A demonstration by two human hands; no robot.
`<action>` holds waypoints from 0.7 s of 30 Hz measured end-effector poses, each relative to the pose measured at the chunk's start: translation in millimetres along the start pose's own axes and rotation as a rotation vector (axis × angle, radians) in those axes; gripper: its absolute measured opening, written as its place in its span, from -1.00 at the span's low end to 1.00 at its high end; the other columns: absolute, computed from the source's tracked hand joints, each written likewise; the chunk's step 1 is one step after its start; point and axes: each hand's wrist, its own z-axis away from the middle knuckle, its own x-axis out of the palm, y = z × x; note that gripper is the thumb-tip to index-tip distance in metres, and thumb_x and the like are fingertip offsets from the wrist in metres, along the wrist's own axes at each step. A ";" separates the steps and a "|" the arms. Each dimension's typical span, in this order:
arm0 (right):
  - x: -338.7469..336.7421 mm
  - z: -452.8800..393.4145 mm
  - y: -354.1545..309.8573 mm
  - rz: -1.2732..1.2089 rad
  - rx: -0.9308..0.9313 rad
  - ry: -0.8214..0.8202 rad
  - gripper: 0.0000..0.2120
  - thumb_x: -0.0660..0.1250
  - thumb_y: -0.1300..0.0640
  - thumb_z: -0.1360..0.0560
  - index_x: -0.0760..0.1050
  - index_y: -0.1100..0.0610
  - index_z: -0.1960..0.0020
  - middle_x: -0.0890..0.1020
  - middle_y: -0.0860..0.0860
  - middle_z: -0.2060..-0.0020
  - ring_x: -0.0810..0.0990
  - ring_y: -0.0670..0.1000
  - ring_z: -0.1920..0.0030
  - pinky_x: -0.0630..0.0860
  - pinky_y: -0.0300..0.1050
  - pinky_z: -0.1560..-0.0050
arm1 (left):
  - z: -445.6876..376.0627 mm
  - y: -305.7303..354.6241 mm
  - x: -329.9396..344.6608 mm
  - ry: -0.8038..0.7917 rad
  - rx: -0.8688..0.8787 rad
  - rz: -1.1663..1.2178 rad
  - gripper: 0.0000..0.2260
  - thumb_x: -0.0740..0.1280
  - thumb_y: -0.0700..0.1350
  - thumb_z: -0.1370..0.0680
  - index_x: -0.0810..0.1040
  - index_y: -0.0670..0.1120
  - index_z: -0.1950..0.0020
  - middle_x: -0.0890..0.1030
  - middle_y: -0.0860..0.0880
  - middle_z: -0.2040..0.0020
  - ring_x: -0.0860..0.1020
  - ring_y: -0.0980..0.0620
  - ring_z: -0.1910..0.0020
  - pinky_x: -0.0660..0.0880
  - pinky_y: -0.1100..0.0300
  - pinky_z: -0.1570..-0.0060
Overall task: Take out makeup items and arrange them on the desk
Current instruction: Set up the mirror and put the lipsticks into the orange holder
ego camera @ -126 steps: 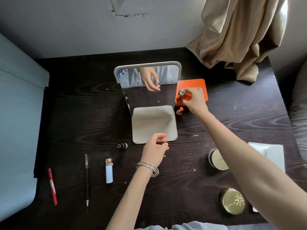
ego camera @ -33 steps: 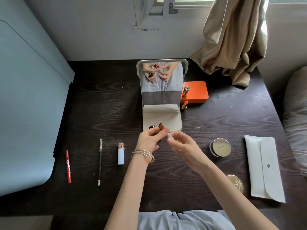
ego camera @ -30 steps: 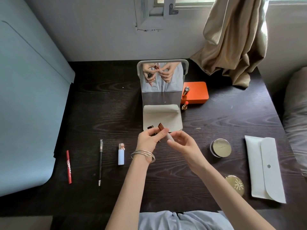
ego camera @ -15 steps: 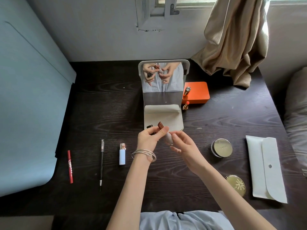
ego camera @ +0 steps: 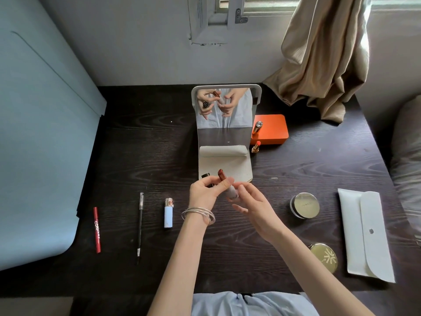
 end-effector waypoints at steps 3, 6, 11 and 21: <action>-0.1 -0.5 -0.7 0.011 -0.006 -0.021 -0.62 0.33 -0.01 -0.43 0.47 0.11 -0.20 0.64 -0.03 0.02 0.58 -0.05 -0.04 0.45 -0.06 -0.14 | -1.1 -2.3 0.6 0.010 0.057 -0.026 -0.84 0.47 -0.07 -0.40 0.64 -0.15 0.15 0.57 0.04 0.29 0.50 0.20 0.22 0.39 0.52 0.32; -0.4 -0.5 -1.6 0.029 -0.017 -0.024 -0.66 0.36 0.02 -0.42 0.49 0.08 -0.16 0.65 -0.04 0.03 0.59 -0.11 -0.02 0.46 -0.15 -0.07 | -1.9 -3.2 0.8 0.023 0.074 -0.062 -0.83 0.48 -0.05 -0.39 0.64 -0.14 0.16 0.59 0.03 0.28 0.51 0.19 0.21 0.38 0.47 0.29; -3.6 -1.3 0.3 0.097 -0.037 -0.012 -0.74 0.37 0.14 -0.48 0.51 0.12 -0.15 0.65 0.04 -0.08 0.60 -0.02 -0.12 0.48 -0.15 -0.13 | 0.0 -4.2 6.1 0.073 0.094 -0.120 -0.80 0.50 0.00 -0.35 0.64 -0.10 0.18 0.62 0.02 0.24 0.54 0.12 0.16 0.34 0.34 0.25; -12.6 -14.9 -7.3 0.651 -0.319 0.280 -0.82 0.49 0.18 -0.36 0.55 0.13 0.07 0.56 -0.04 0.14 0.58 -0.03 0.10 0.52 -0.19 0.07 | -11.7 -4.9 28.7 0.074 0.137 -0.296 -0.76 0.52 0.16 -0.26 0.56 0.11 0.20 0.57 -0.02 -0.04 0.46 0.01 -0.12 0.42 0.16 0.03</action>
